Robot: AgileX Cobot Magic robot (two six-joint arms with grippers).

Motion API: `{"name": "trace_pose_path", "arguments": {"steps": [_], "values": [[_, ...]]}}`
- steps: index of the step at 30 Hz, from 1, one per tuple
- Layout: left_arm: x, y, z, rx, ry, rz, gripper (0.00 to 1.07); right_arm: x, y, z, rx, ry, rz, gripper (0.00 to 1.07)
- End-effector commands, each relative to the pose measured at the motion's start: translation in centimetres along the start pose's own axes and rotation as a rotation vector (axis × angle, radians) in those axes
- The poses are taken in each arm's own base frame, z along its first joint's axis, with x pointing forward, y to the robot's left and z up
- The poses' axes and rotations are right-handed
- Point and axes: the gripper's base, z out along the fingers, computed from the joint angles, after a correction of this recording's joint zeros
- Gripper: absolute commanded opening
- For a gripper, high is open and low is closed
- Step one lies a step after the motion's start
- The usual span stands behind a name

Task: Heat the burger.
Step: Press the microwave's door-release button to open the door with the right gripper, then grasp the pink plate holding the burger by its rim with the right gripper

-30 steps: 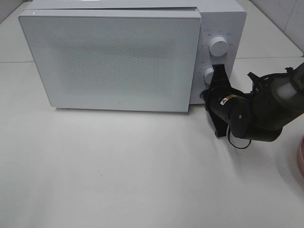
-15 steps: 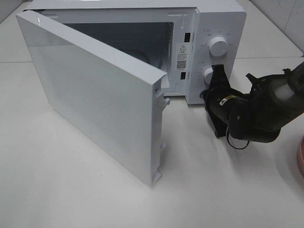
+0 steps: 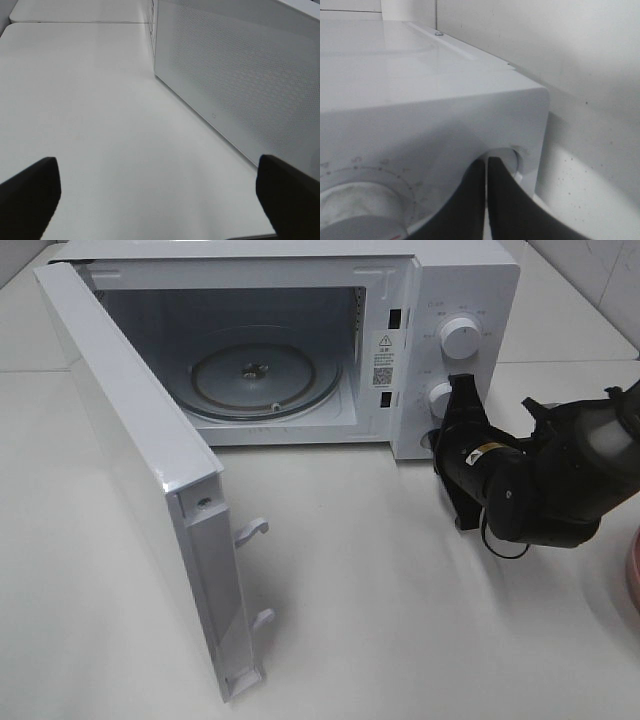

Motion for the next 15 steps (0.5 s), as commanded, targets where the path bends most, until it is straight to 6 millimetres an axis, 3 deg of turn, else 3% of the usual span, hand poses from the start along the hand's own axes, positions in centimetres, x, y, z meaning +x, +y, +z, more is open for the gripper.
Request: {"name": "trace_pose_path", "arguments": {"steps": [1,11,15], "values": [[0.0,0.0,-0.2,-0.004,-0.025,0.003,0.98,-1.0,2.2,-0.8,-0.114,-0.051,0.029,0.0],[0.0,0.0,-0.2,-0.004,-0.025,0.003,0.98,-0.9,1.2,-3.0,-0.016,0.041,-0.038,0.0],[0.0,0.0,-0.2,-0.004,-0.025,0.003,0.98,-1.2,0.6,-4.7,0.048,0.067,-0.075,0.01]]}}
